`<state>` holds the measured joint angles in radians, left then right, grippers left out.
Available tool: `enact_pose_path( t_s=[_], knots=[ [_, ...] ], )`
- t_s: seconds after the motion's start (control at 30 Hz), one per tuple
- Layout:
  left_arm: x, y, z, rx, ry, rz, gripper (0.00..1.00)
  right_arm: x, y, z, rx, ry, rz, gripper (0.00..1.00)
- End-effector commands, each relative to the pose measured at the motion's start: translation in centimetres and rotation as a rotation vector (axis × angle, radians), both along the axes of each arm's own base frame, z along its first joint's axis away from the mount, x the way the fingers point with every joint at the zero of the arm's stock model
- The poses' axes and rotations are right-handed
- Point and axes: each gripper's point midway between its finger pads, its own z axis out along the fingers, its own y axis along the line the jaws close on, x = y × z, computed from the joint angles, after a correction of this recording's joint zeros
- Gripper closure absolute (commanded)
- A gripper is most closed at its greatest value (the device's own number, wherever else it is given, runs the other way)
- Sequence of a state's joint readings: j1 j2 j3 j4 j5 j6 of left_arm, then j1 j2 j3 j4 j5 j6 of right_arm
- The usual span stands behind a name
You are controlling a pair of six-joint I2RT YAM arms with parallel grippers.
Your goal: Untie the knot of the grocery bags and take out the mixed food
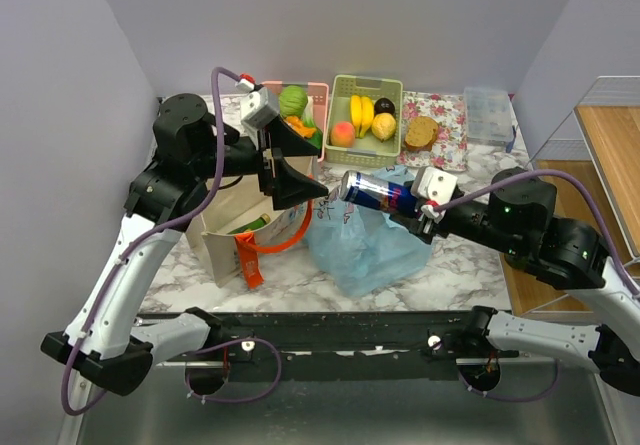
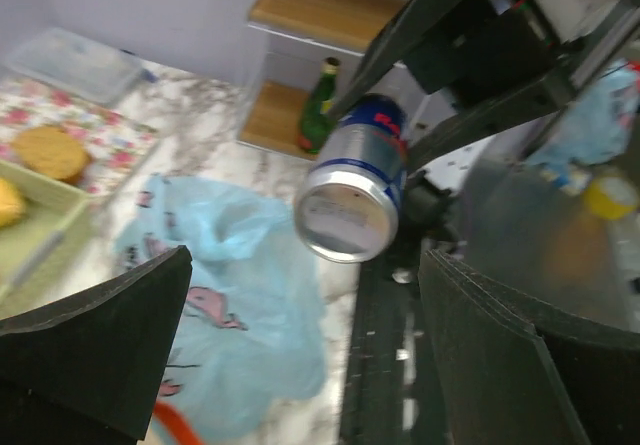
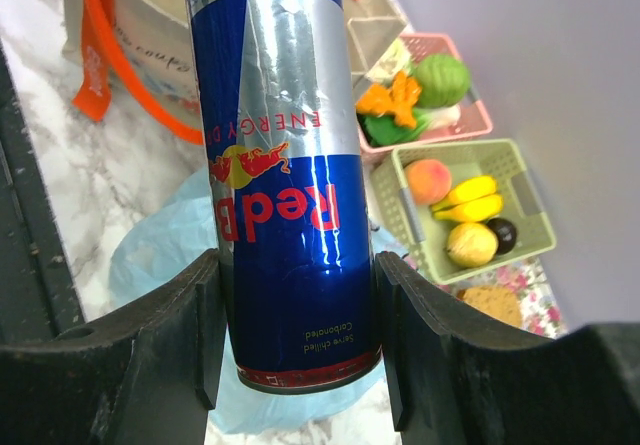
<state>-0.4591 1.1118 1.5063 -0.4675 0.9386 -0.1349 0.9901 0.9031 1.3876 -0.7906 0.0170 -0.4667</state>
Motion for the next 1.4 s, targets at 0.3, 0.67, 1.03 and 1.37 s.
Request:
enact_pose_path(
  t_s=[0.3, 0.67, 1.03, 1.37],
  knots=[
    [-2.4, -3.9, -2.0, -0.017, 0.451, -0.180, 0.02, 1.8, 2.1, 3.2, 0.071, -0.213, 0.039, 0.99],
    [-1.6, -4.4, -4.5, 0.041, 0.574, -0.231, 0.29, 2.2, 2.9, 2.0, 0.049, -0.223, 0.052, 0.99],
    [-2.3, -4.5, -4.3, 0.013, 0.597, -0.293, 1.00, 2.1, 3.8, 0.1, 0.007, -0.185, 0.086, 0.30],
    [0.3, -5.3, -5.6, 0.046, 0.650, -0.133, 1.00, 3.2, 7.6, 1.0, 0.029, -0.190, 0.152, 0.23]
  ],
)
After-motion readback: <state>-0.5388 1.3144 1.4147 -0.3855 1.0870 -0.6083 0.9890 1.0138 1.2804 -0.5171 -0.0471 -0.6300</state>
